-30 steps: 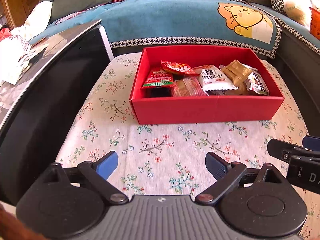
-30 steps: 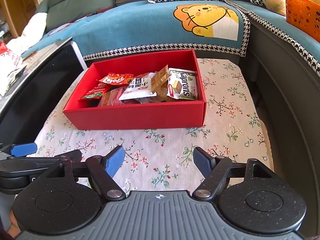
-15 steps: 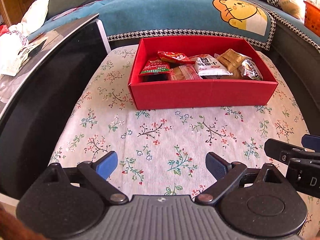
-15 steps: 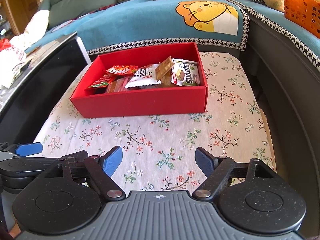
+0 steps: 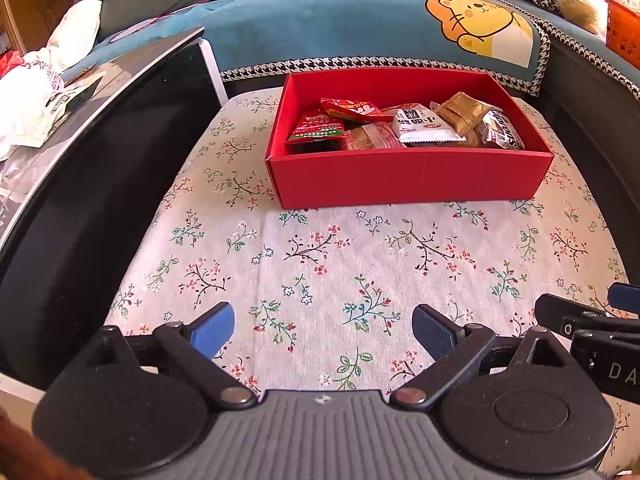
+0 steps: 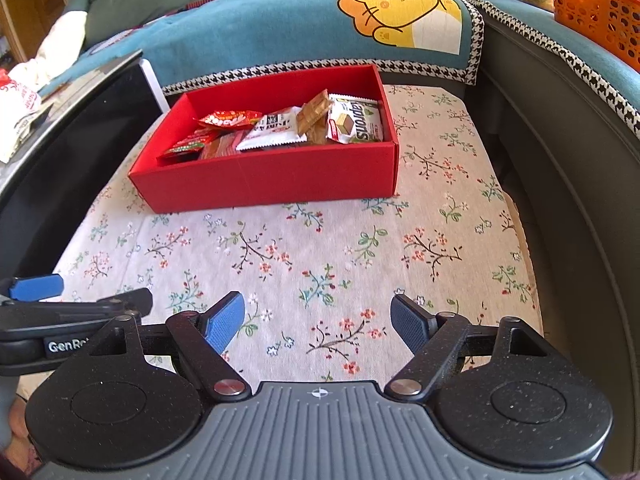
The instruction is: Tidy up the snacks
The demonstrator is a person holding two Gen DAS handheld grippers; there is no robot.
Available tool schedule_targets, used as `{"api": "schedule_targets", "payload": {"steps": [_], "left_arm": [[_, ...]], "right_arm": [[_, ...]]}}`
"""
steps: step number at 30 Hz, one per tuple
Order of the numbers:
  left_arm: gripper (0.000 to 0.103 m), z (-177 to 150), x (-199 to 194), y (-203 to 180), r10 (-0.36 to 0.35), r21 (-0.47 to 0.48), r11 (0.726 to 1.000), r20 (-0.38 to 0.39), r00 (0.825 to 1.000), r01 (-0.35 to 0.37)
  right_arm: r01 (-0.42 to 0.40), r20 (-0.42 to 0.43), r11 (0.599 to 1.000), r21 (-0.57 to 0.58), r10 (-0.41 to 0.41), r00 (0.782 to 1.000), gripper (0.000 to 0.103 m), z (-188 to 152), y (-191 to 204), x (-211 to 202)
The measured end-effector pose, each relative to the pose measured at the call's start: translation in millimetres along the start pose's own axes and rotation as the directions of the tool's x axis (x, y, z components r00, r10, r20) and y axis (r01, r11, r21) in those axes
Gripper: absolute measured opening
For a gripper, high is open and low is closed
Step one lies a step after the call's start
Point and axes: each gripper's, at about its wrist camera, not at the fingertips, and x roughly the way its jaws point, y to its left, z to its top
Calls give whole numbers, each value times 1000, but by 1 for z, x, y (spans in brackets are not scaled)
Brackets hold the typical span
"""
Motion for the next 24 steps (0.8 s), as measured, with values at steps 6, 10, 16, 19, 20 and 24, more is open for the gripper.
{"api": "schedule_targets", "payload": {"steps": [6,10,16,19,20,24], "left_arm": [[103,-6,-6,-3,1,28,1000,9,1000,-1],[103,-8,-8,-4,0,25,1000,9,1000,-1],[103,-11,-11,-4,6,27,1000,16,1000,-7],[103,-13,-12,-4,7,28,1000,18,1000,-8],[103,-13,-13,-4,8,29,1000,19,1000,-8],[103,-15,-15,-4,3,27,1000,30,1000,-3]], "right_arm": [[4,-6,1000,-2,-4,1000,86,-6,2,-3],[3,-8,1000,-7,-3,1000,86,-9,3,-4],[2,-7,1000,-4,-2,1000,86,-11,4,-6],[0,-8,1000,-5,0,1000,86,-13,4,-7],[0,-8,1000,-5,0,1000,86,-13,4,-7],[-1,-7,1000,-2,1,1000,86,-14,4,-8]]}}
